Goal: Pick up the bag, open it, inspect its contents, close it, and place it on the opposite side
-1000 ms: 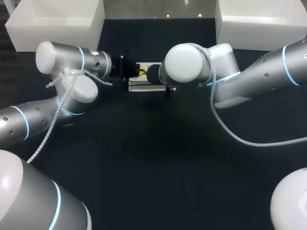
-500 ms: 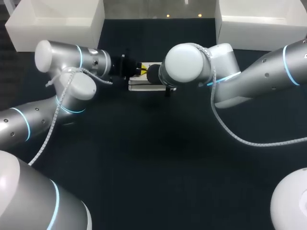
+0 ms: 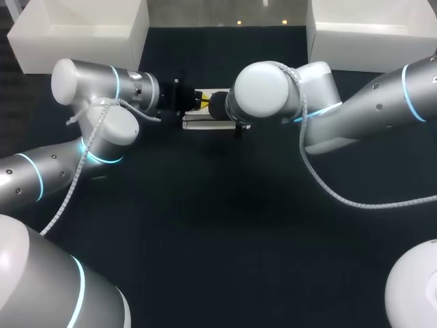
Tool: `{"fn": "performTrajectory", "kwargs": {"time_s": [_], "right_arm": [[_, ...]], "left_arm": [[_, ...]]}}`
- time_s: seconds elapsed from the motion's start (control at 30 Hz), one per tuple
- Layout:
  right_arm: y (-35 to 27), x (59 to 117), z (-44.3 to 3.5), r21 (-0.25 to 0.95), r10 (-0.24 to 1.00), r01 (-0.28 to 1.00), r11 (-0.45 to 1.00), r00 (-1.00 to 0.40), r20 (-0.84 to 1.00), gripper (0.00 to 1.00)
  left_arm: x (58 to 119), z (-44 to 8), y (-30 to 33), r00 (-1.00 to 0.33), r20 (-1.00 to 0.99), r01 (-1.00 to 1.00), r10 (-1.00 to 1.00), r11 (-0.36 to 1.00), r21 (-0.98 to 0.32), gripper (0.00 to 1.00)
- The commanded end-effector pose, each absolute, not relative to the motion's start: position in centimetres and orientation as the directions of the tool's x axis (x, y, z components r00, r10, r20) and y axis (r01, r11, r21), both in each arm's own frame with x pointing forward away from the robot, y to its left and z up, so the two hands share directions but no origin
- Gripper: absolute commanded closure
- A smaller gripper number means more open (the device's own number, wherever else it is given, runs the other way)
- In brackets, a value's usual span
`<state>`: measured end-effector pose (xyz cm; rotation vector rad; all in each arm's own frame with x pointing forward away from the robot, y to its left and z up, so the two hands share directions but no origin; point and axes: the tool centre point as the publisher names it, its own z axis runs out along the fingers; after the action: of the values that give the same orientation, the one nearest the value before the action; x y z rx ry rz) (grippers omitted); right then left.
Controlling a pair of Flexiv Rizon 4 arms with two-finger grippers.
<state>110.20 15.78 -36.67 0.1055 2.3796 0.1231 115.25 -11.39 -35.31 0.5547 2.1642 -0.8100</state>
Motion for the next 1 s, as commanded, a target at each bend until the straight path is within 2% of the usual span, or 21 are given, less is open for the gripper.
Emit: {"fn": "performTrajectory", "kwargs": {"time_s": [0.03,0.43,0.47,0.5,0.53,0.57,0.6,0.63,0.73,0.77,0.83,0.9,0.93,0.97,1.0], "right_arm": [[15.6,110.2,-37.0,0.119,0.113,0.043,0.992,-0.721,-0.683,1.0],[15.6,110.2,-37.0,0.119,0.113,0.043,0.992,-0.721,-0.683,1.0],[15.6,110.2,-37.0,0.119,0.113,0.043,0.992,-0.721,-0.683,1.0],[15.6,110.2,-37.0,0.119,0.113,0.043,0.992,-0.721,-0.683,1.0],[15.6,110.2,-37.0,0.119,0.113,0.043,0.992,-0.721,-0.683,1.0],[15.6,110.2,-37.0,0.119,0.113,0.043,0.992,-0.721,-0.683,1.0],[15.6,110.1,-37.0,0.119,0.113,0.043,0.992,-0.721,-0.683,1.0],[15.6,110.0,-37.0,0.119,0.113,0.043,0.992,-0.722,-0.683,1.0],[15.6,109.8,-36.9,0.116,0.114,0.047,0.992,-0.723,-0.682,1.0],[15.6,109.8,-36.9,0.115,0.113,0.047,0.992,-0.723,-0.682,0.93],[15.7,109.6,-36.8,0.114,0.113,0.048,0.992,-0.724,-0.681,0.66],[15.6,109.3,-36.7,0.114,0.113,0.048,0.992,-0.724,-0.681,0.55],[15.6,109.1,-36.7,0.114,0.113,0.048,0.992,-0.723,-0.681,0.41],[15.5,109.0,-36.6,0.115,0.114,0.048,0.992,-0.723,-0.681,0.13],[15.5,108.8,-36.6,0.116,0.116,0.05,0.992,-0.723,-0.681,0.0]], "left_arm": [[115.9,-35.9,-10.5,-0.631,-0.765,0.59,0.124,0.717,-0.371,1.0],[114.9,-34.8,-11.6,-0.612,-0.778,0.639,0.144,0.67,-0.378,1.0],[114.8,-34.7,-11.6,-0.611,-0.779,0.639,0.143,0.669,-0.379,0.7],[114.8,-34.5,-11.6,-0.61,-0.78,0.639,0.139,0.668,-0.381,0.55],[114.8,-34.2,-11.6,-0.61,-0.781,0.64,0.135,0.664,-0.386,0.49],[114.8,-34.1,-11.5,-0.609,-0.782,0.641,0.132,0.663,-0.386,0.31],[114.7,-33.9,-11.5,-0.607,-0.784,0.642,0.13,0.662,-0.387,0.18],[114.5,-33.6,-11.5,-0.606,-0.785,0.644,0.126,0.657,-0.392,0.1],[114.1,-32.9,-11.4,-0.607,-0.787,0.647,0.111,0.645,-0.407,0.05],[114.0,-32.6,-11.3,-0.607,-0.787,0.647,0.11,0.643,-0.409,0.02],[113.7,-32.1,-11.2,-0.607,-0.788,0.646,0.099,0.639,-0.417,0.0],[113.4,-31.5,-10.9,-0.611,-0.787,0.643,0.083,0.633,-0.432,0.0],[113.3,-31.2,-10.8,-0.609,-0.789,0.647,0.082,0.628,-0.433,0.0],[113.1,-31.0,-10.7,-0.608,-0.79,0.646,0.078,0.627,-0.436,0.0],[113.0,-30.7,-10.6,-0.608,-0.791,0.646,0.073,0.626,-0.438,0.0]]}}
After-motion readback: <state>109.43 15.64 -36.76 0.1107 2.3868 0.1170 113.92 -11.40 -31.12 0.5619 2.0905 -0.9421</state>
